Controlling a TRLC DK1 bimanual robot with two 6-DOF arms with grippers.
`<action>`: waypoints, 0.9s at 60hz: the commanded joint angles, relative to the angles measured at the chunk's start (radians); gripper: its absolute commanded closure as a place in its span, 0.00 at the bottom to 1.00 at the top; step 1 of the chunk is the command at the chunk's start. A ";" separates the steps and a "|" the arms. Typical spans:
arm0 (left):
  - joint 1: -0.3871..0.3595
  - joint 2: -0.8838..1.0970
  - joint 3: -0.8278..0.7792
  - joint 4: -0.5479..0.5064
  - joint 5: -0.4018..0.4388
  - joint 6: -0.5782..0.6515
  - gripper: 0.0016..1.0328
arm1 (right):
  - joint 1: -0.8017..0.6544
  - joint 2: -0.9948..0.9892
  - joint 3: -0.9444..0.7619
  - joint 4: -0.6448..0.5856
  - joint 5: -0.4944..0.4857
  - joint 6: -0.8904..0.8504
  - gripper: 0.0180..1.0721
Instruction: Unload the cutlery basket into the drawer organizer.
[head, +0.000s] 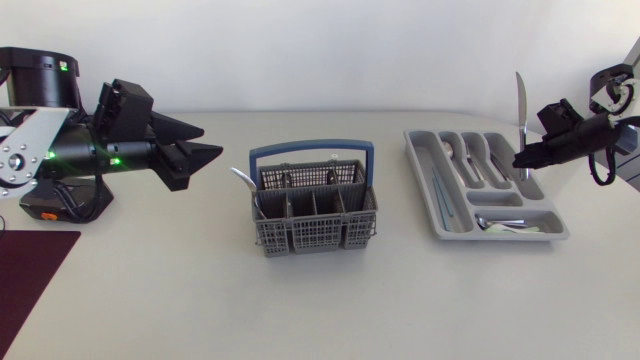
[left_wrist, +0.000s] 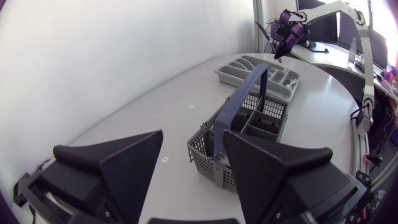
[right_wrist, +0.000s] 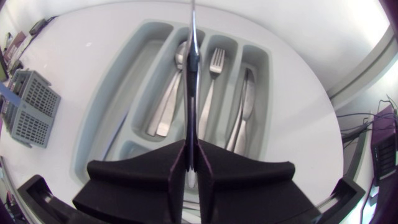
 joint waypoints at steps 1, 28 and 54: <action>0.019 0.029 -0.022 0.021 -0.002 0.034 0.34 | -0.012 0.080 0.076 0.003 0.028 0.025 0.95; 0.016 0.038 -0.048 0.040 0.000 0.057 0.34 | -0.033 0.309 0.272 -0.030 0.154 0.122 0.95; 0.003 0.015 -0.071 0.034 0.001 0.071 0.34 | -0.028 0.404 0.338 -0.076 0.234 0.163 0.88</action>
